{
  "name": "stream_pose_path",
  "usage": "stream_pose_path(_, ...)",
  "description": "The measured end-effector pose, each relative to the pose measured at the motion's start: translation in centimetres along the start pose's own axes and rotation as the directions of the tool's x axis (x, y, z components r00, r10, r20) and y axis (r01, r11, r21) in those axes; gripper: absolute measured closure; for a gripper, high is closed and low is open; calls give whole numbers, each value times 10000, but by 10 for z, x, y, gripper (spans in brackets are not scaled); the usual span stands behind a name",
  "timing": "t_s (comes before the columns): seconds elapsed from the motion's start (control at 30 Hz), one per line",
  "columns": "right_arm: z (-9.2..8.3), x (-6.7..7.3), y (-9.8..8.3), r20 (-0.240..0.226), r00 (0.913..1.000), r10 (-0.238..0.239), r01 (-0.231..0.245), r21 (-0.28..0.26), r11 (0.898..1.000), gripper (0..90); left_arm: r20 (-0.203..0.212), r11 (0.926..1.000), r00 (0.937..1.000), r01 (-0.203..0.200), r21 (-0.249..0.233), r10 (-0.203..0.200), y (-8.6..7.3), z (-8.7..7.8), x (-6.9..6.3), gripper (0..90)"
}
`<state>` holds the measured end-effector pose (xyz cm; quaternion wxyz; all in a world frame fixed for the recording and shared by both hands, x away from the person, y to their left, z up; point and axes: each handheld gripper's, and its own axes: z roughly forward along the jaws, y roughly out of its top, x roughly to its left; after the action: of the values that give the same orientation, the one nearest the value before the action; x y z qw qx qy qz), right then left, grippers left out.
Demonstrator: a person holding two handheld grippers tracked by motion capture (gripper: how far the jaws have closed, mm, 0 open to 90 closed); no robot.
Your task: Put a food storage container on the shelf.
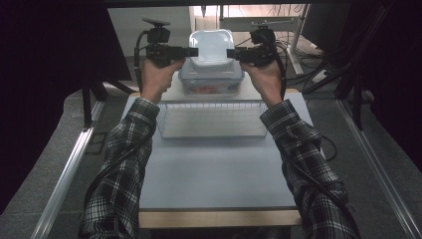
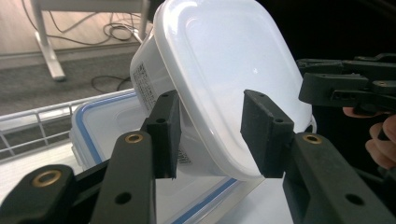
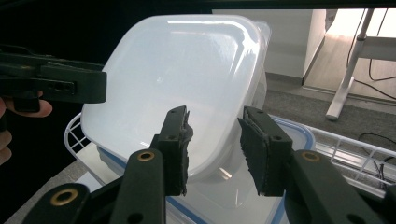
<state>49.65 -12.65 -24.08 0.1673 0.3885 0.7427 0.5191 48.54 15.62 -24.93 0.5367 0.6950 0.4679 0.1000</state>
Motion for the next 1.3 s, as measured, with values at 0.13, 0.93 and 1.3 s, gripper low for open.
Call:
stream_pose_path(0.13,1,2,2,24,10000,28,-28,17,10000,610,-379,9998,9991,-182,-14,181,4,2,1,532)
stream_pose_path(0.93,-3,1,3,27,10000,18,-18,58,10000,553,-232,9971,9968,-758,117,760,4,0,-13,431)
stream_pose_path(1.3,-15,5,-4,-771,9941,-760,755,-87,9971,339,-27,9750,9750,-2221,49,2221,-13,-15,-31,200)
